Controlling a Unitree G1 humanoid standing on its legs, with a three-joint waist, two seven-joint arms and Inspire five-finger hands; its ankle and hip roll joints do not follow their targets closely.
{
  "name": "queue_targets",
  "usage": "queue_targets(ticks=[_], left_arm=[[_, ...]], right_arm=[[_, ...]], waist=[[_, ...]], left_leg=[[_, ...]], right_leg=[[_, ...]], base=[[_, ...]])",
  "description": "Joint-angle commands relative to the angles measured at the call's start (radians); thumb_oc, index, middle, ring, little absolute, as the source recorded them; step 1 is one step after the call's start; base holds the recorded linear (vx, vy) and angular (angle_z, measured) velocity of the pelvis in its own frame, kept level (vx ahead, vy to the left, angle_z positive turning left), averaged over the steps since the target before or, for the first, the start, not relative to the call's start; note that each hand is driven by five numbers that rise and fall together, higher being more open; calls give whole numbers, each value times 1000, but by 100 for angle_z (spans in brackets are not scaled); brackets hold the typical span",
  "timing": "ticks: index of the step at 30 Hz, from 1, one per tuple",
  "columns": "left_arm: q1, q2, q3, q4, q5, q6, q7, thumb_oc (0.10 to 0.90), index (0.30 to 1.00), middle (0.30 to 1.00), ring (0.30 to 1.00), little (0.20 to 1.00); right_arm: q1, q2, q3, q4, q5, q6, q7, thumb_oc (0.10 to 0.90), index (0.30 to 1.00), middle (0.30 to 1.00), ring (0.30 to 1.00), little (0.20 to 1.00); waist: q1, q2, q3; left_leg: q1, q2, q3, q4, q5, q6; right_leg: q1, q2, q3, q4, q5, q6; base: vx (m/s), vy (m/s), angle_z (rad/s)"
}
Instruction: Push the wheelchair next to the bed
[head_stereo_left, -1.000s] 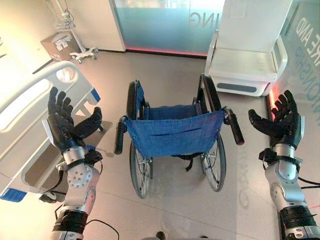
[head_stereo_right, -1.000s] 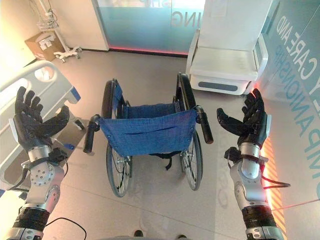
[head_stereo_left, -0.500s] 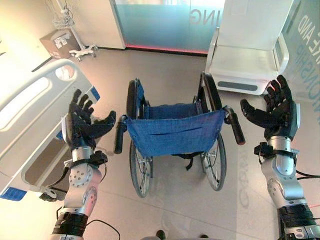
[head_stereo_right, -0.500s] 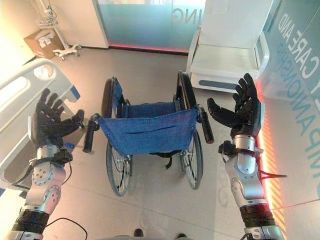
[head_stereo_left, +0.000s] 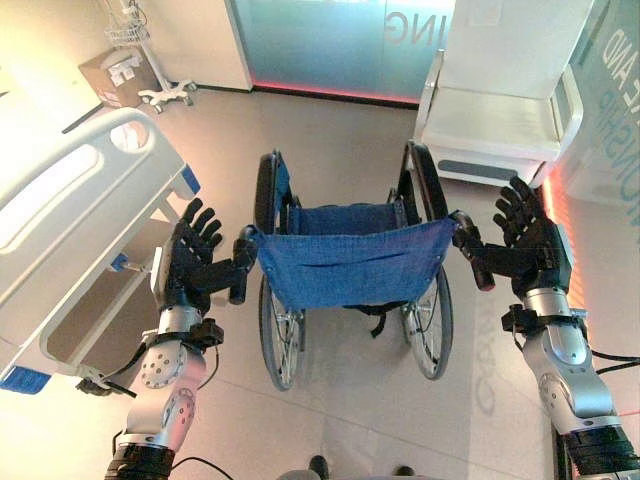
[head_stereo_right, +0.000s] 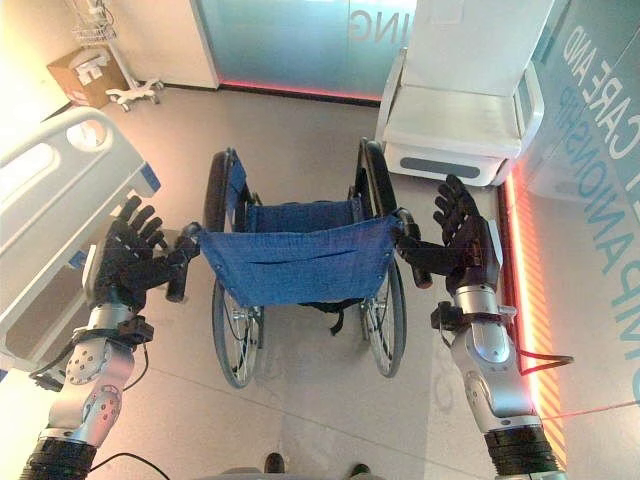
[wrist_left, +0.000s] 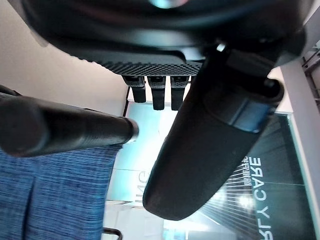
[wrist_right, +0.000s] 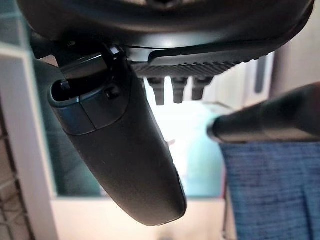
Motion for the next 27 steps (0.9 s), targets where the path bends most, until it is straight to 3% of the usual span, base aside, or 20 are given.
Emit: queue_targets(ticks=[1,17,27], left_arm=[[-32,100,67,-123,65,-52,-17,800,900,900,900,900],[-43,157,46,-67,144,54,10,800,900,900,900,900],[-130,192,-18,47,134,144,27,800,900,900,900,900]], right_arm=[[-46,-88,-26,-127,-62,-37,55,800,900,900,900,900],[-55,-144,23,-46,-118,81,78,800,900,900,900,900],[-164,-181,110,53,-128,168,68,800,900,900,900,900]], waist=[[5,-38,-52],[9,-40,-49],[13,-43,-53]], left_leg=[[-14,-24,44,33,-45,-12],[-17,-26,44,33,-40,-15],[-13,-29,39,37,-39,-15]], right_leg=[[-55,-28,2,85,-8,13],[-56,-30,-8,84,-2,18],[-48,-32,-10,80,2,20]], base=[[0,0,0],[0,0,0],[0,0,0]])
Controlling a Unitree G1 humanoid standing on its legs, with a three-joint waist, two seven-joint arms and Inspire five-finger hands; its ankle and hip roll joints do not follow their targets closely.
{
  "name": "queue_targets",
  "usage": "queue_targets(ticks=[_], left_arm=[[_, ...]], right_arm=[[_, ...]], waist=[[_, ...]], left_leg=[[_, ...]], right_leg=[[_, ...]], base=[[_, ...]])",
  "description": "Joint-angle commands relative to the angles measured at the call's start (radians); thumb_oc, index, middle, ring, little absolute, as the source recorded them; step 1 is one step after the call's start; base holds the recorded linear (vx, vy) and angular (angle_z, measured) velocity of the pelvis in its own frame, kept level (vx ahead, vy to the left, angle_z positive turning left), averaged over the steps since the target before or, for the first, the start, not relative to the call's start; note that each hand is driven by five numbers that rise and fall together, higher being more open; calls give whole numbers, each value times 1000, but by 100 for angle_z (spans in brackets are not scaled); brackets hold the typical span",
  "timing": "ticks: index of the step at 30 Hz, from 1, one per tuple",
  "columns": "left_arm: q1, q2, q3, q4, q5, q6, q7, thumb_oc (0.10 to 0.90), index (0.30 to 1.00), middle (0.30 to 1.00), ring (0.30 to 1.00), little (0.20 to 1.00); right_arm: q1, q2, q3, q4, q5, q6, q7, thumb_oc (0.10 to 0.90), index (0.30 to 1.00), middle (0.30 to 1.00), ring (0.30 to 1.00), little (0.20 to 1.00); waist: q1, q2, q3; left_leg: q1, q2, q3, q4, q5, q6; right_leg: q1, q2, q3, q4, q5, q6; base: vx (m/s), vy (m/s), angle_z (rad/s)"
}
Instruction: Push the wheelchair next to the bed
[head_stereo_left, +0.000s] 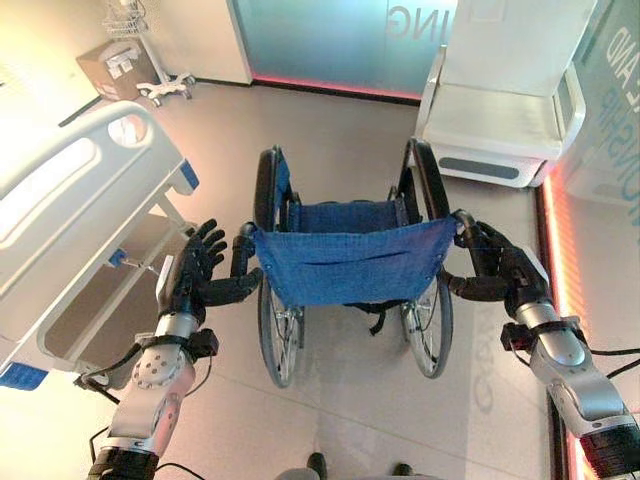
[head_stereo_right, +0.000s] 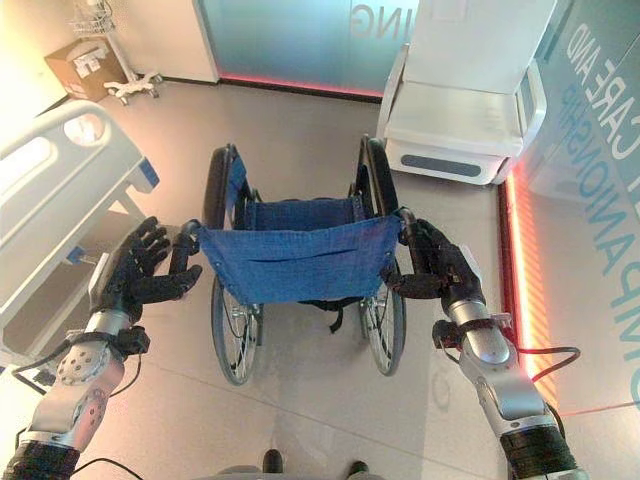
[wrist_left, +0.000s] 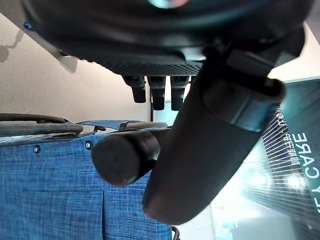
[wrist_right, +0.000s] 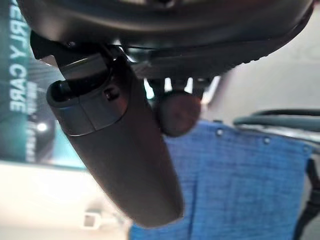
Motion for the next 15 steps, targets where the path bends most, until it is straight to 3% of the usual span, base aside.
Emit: queue_targets(ticks=[1,6,15], left_arm=[[-138,116,-12,49,32,-1,36,800,900,900,900,900],[-231,158,-57,154,24,78,32,800,900,900,900,900],[-371,232,-113,297,-15,145,-18,800,900,900,900,900]], right_arm=[[-169,-84,37,-3,-49,-20,2,800,900,900,900,900],[-302,-111,105,83,-14,63,-5,800,900,900,900,900],[-501,-164,172,196,106,178,-6,800,900,900,900,900]], waist=[[10,-37,-57],[11,-38,-55],[15,-39,-62]], left_leg=[[-10,-28,39,37,-40,-15],[-7,-30,38,45,-41,-15],[-8,-32,35,53,-45,-16]], right_leg=[[-47,-31,-7,80,3,20],[-41,-32,-10,82,3,18],[-36,-30,-17,87,-5,11]], base=[[0,0,0],[0,0,0],[0,1,1]])
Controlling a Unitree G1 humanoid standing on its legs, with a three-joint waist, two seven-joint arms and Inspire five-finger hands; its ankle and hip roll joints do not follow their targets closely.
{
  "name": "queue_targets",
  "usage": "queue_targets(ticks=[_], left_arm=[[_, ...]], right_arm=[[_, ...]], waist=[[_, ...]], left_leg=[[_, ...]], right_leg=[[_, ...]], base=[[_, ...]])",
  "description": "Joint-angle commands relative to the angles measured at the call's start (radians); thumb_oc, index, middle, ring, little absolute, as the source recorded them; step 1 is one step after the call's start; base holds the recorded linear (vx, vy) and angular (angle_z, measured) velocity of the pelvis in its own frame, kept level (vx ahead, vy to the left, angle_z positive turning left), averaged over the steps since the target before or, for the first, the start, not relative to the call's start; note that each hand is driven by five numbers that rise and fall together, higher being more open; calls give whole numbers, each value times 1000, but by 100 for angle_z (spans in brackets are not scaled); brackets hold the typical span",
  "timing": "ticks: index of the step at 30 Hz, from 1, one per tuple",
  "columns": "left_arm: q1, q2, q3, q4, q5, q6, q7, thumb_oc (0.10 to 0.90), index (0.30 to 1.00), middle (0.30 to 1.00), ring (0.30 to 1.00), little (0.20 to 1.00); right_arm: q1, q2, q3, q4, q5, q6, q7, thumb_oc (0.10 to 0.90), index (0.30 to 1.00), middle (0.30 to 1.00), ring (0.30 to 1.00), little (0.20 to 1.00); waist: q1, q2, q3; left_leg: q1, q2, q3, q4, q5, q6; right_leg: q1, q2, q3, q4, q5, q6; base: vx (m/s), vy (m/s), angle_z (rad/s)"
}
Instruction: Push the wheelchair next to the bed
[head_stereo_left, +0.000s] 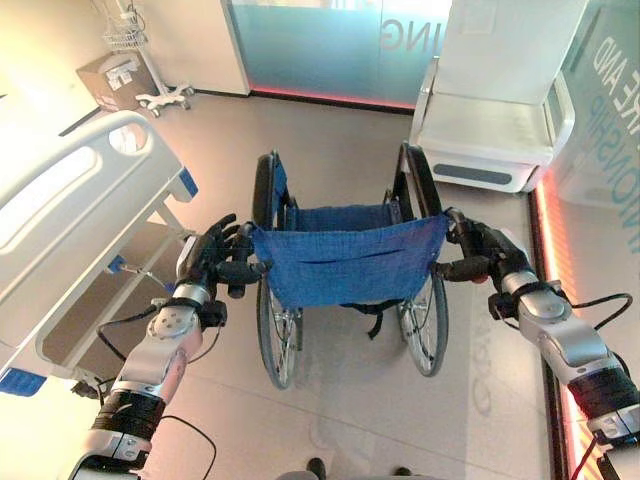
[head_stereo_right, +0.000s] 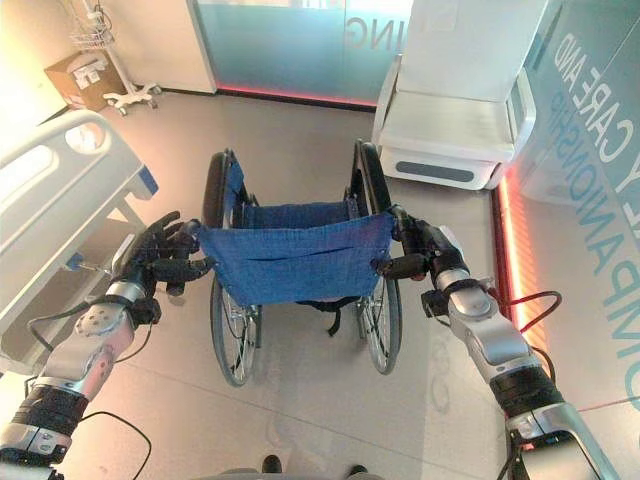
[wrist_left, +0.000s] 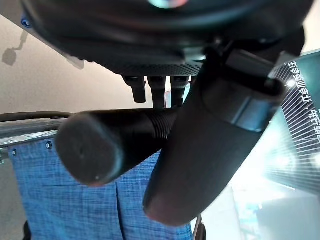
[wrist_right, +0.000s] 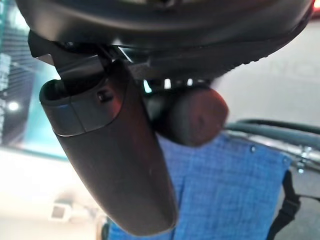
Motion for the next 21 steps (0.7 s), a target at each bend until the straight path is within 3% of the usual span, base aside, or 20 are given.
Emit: queue_targets(ticks=[1,8,15,16,17,21], left_arm=[[-104,148,16,99,18,-11,9,800,900,900,900,900],[-144,175,-3,157,25,12,-11,800,900,900,900,900],[-141,152,-11,212,35,20,2,800,900,900,900,900],[-145,149,-17,230,44,45,8,800,900,900,900,900],[-145,149,-17,231,44,45,8,800,900,900,900,900],[-168,163,-43,296,116,153,2,800,900,900,900,900]], right_arm=[[-193,-93,18,14,62,-17,2,800,900,900,900,900],[-272,-168,53,64,81,92,95,800,900,900,900,900],[-303,-196,99,120,-16,194,178,800,900,900,900,900],[-310,-197,116,139,-61,232,213,800,900,900,900,900],[-311,-197,117,140,-62,232,214,800,900,900,900,900],[-329,-198,161,202,-132,270,268,800,900,900,900,900]], waist=[[30,-39,-62],[30,-48,-63],[28,-54,-66],[29,-55,-66],[29,-55,-66],[34,-55,-63]], left_leg=[[-21,-30,44,46,-45,-15],[-24,-36,41,46,-47,-12],[-22,-40,39,43,-46,-12],[-21,-40,39,41,-44,-12],[-21,-40,39,40,-44,-12],[-19,-40,35,39,-43,-11]], right_leg=[[-56,-31,-7,87,-7,11],[-58,-26,-5,90,-11,7],[-58,-22,0,91,-12,7],[-57,-22,0,90,-12,7],[-57,-22,0,90,-12,7],[-53,-20,0,89,-13,7]], base=[[2,3,6],[-1,0,1],[0,0,0],[0,0,0],[0,0,0],[0,0,0]])
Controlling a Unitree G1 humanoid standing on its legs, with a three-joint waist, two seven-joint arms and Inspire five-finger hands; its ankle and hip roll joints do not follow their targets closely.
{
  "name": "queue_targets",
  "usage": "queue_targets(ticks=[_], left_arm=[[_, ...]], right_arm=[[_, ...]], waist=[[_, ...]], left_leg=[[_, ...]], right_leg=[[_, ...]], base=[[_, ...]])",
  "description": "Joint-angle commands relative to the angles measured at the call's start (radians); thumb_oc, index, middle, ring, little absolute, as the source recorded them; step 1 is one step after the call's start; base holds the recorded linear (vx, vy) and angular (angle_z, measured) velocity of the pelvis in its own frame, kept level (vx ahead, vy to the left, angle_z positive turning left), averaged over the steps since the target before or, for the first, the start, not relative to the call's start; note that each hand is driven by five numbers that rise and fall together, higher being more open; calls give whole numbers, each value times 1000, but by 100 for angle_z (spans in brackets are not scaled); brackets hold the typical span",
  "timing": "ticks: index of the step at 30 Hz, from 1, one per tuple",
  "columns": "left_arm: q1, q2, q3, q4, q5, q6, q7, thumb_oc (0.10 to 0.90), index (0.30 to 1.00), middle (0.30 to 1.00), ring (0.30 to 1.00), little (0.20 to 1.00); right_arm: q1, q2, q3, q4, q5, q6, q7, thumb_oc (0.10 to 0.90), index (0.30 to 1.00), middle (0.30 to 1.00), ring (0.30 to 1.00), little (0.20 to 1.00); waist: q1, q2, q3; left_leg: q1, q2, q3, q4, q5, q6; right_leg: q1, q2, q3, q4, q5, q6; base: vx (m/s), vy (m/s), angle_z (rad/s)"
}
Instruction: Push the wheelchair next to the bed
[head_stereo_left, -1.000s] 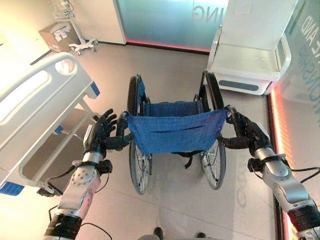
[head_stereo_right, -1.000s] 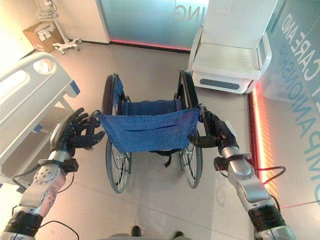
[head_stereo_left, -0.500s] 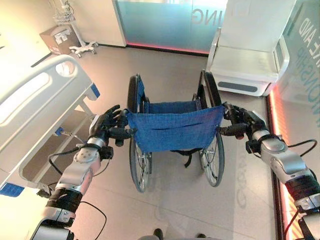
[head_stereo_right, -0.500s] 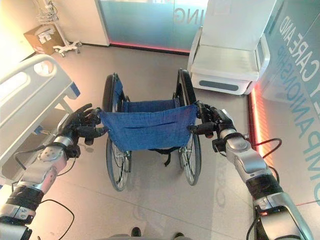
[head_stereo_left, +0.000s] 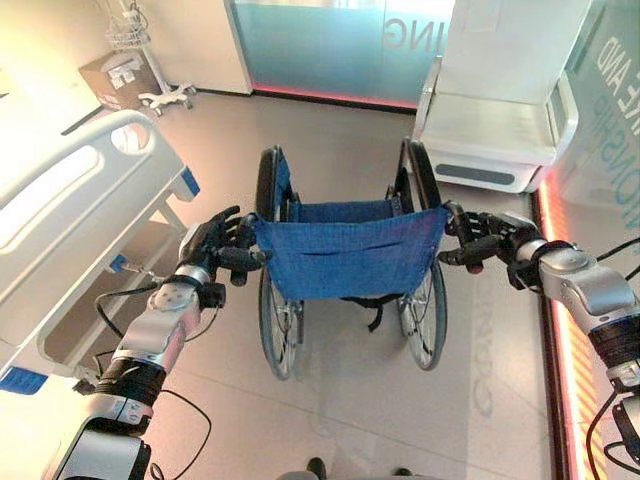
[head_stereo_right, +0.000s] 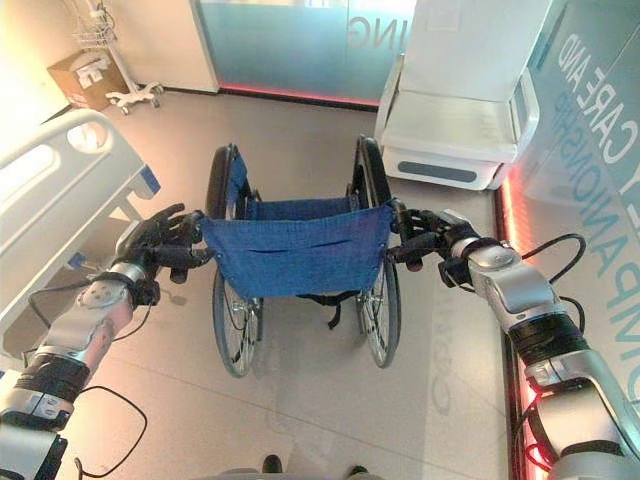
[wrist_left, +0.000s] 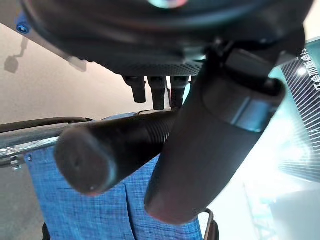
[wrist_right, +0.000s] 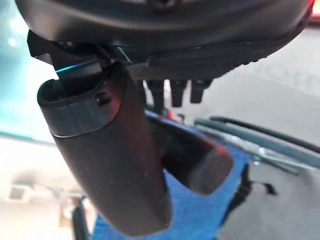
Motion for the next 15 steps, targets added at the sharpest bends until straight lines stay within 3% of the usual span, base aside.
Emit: queue_targets(ticks=[1,5,8,12,15], left_arm=[[-20,141,0,154,125,86,53,800,900,900,900,900],[-63,182,-32,255,219,188,66,800,900,900,900,900],[-79,194,-44,279,247,204,64,800,900,900,900,900],[-121,226,-103,309,451,302,29,800,900,900,900,900],[-138,238,-131,309,522,348,-2,800,900,900,900,900]], right_arm=[[-67,-87,59,63,-120,18,13,800,900,900,900,900],[-115,-91,100,100,-123,47,22,800,900,900,900,900],[-130,-92,110,107,-118,52,25,800,900,900,900,900],[-151,-91,125,113,-122,55,30,800,900,900,900,900],[-159,-91,131,107,-129,61,34,800,900,900,900,900]], waist=[[35,-54,-62],[38,-52,-56],[38,-53,-54],[39,-52,-51],[38,-53,-49]], left_leg=[[-26,-39,36,40,-43,-10],[-31,-40,33,48,-44,-8],[-33,-40,33,50,-45,-8],[-40,-44,31,56,-48,-6],[-42,-45,30,58,-49,-6]], right_leg=[[-61,-22,7,89,-13,7],[-64,-23,6,94,-13,8],[-65,-23,6,95,-13,8],[-70,-23,7,96,-12,9],[-72,-21,10,97,-12,9]], base=[[0,0,0],[0,0,0],[0,0,0],[0,0,0],[-10,-6,0]])
